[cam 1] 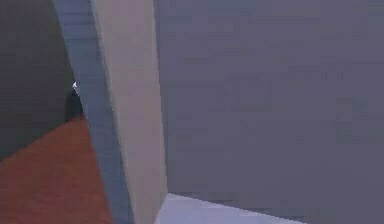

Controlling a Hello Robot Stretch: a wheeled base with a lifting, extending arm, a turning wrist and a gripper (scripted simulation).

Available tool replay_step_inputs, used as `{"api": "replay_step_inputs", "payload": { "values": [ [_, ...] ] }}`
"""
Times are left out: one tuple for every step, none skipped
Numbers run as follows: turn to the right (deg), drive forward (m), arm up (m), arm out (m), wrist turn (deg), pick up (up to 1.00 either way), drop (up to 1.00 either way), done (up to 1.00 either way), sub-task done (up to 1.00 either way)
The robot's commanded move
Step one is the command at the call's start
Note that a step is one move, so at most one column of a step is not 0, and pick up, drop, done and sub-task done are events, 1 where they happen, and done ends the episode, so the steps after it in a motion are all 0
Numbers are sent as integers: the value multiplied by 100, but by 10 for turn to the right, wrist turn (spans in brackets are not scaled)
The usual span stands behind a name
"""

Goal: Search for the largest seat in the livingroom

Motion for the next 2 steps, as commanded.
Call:
{"api": "replay_step_inputs", "payload": {
  "values": [
    [-450,0,0,0,0,0,0,0,0],
    [-60,0,0,0,0,0,0,0,0]
  ]
}}
